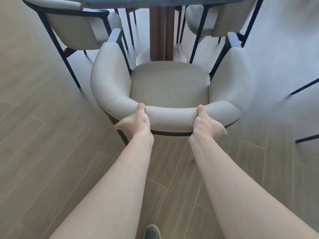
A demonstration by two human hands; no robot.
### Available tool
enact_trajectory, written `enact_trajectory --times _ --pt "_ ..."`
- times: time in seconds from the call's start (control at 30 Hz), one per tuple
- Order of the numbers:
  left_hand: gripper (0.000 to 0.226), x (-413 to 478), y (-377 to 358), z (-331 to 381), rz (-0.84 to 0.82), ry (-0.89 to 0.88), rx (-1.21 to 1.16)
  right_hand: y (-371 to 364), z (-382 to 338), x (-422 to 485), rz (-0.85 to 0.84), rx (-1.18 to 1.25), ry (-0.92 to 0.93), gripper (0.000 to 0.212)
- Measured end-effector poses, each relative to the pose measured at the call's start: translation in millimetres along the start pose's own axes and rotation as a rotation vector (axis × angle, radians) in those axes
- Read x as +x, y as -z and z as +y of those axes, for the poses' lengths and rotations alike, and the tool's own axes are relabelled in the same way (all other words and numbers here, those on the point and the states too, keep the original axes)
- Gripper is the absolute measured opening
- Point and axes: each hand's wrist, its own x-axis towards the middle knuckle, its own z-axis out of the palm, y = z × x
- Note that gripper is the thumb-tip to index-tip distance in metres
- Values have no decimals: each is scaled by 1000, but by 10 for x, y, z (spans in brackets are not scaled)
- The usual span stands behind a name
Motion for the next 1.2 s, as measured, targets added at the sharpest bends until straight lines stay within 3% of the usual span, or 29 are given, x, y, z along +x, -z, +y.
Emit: enact_trajectory --times 0.43,0.53,0.6,0.67,0.7,0.77,0.8,0.87,0.97,1.07,1.2 --pt "67 251 -657 189 109 27 92 -621 -298 280 96 -72 6 80" --pt "75 195 -675 254 138 -57 159 -584 -363 245 70 -281 180 107" --pt "96 166 -655 285 149 -206 353 -480 -401 264 44 -665 441 123" --pt "101 134 -593 306 105 -558 654 -343 -487 269 -28 -1014 934 107" --pt "92 109 -554 342 31 -814 807 -308 -561 275 -176 -1128 1164 94" --pt "67 110 -462 438 -341 -1260 1115 -272 -722 285 -613 -1360 1273 82" --pt "69 118 -416 497 -564 -1325 1301 -273 -783 288 -773 -1519 1234 89" --pt "100 146 -337 650 -845 -1275 1643 -263 -820 303 -876 -1811 1275 111" --pt "119 274 -367 798 -892 -1327 1935 -266 -747 334 -777 -1987 1488 119" --pt "96 396 -463 819 -856 -1443 1966 -323 -730 465 -756 -1924 1633 90" --pt "84 472 -613 760 -832 -1550 1954 -446 -821 662 -798 -1881 1698 74"
